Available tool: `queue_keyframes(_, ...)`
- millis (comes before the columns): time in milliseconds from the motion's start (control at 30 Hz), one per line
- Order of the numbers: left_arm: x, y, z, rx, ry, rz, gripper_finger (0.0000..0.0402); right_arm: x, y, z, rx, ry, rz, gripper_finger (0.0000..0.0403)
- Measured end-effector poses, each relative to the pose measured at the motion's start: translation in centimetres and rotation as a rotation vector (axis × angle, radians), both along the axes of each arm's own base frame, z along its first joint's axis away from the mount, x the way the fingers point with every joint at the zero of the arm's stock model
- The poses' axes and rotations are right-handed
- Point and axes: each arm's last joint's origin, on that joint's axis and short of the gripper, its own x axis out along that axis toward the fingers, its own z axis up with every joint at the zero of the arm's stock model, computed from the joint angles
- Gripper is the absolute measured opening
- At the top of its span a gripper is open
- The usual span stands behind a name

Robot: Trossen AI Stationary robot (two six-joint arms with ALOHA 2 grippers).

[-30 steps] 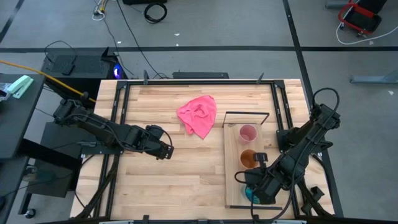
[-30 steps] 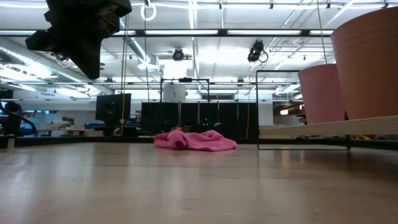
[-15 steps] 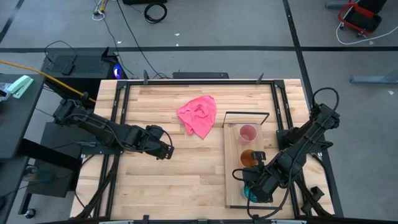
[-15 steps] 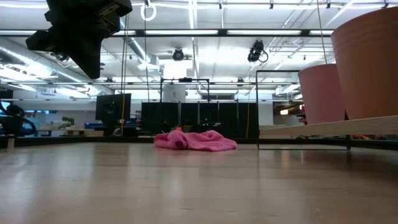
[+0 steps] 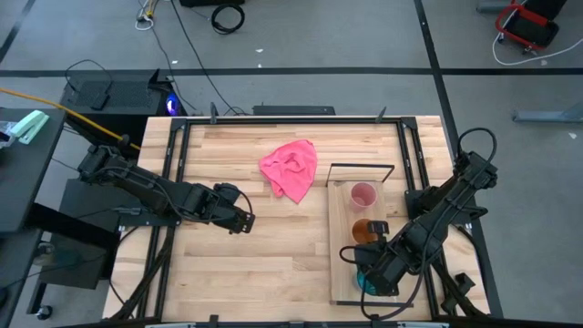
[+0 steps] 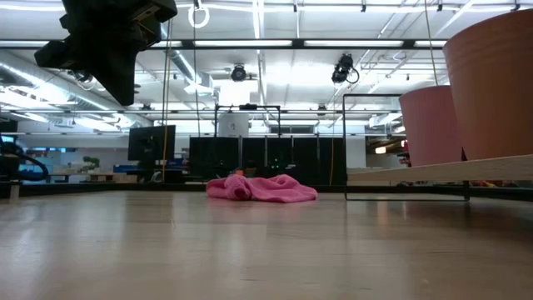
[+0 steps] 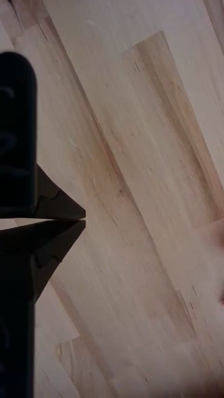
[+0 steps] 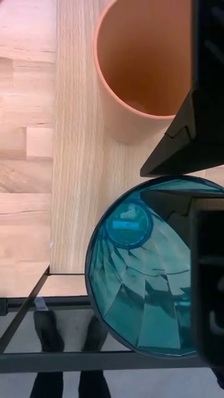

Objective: Stack small to large cups/mugs on shelf
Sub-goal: Put the blue plastic glass on the shelf, then return to Home Position

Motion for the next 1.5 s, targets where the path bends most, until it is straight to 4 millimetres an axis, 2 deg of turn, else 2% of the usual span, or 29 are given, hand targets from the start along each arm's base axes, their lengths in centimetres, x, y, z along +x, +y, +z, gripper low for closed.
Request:
queue_keyframes(333,0.0,0.0,0.0,0.0,0.0,0.0,0.0028,-0.5,-0.5,0.8,0.025,-0.02,-0.019,0.0053)
queue_keyframes(633,0.0,0.0,0.0,0.0,0.0,0.0,0.002,-2.4,-2.1,3.6,0.111,-0.088,-0.037,0.0052)
queue_keyframes(767,0.0,0.0,0.0,0.0,-0.001,0.0,0.0019,-4.0,-3.6,5.7,0.185,-0.148,-0.062,0.0052)
queue_keyframes(967,0.4,-0.2,0.1,-0.028,-0.044,0.01,0.0027,-8.1,-6.4,9.4,0.339,-0.301,-0.119,0.0052)
queue_keyframes(1167,0.8,-0.6,0.4,-0.053,-0.099,0.0,0.0032,-12.5,-10.6,12.2,0.422,-0.467,-0.086,0.0052)
queue_keyframes(1233,0.8,-0.7,0.4,-0.055,-0.103,-0.004,0.003,-13.5,-11.8,12.8,0.476,-0.499,-0.132,0.0052)
queue_keyframes(1300,0.9,-0.8,0.4,-0.041,-0.108,-0.042,0.0027,-14.4,-12.8,13.2,0.495,-0.546,-0.151,0.0052)
queue_keyframes(1367,1.5,-1.0,0.7,-0.005,-0.159,-0.155,0.0024,-15.0,-13.6,13.6,0.457,-0.64,-0.123,0.0052)
queue_keyframes(1433,2.5,-1.6,1.5,0.057,-0.285,-0.289,0.0021,-15.3,-14.1,14.5,0.432,-0.781,-0.103,0.0052)
queue_keyframes(1500,3.9,-2.6,3.1,0.149,-0.492,-0.457,0.0021,-15.3,-14.0,15.7,0.483,-0.93,-0.035,0.0052)
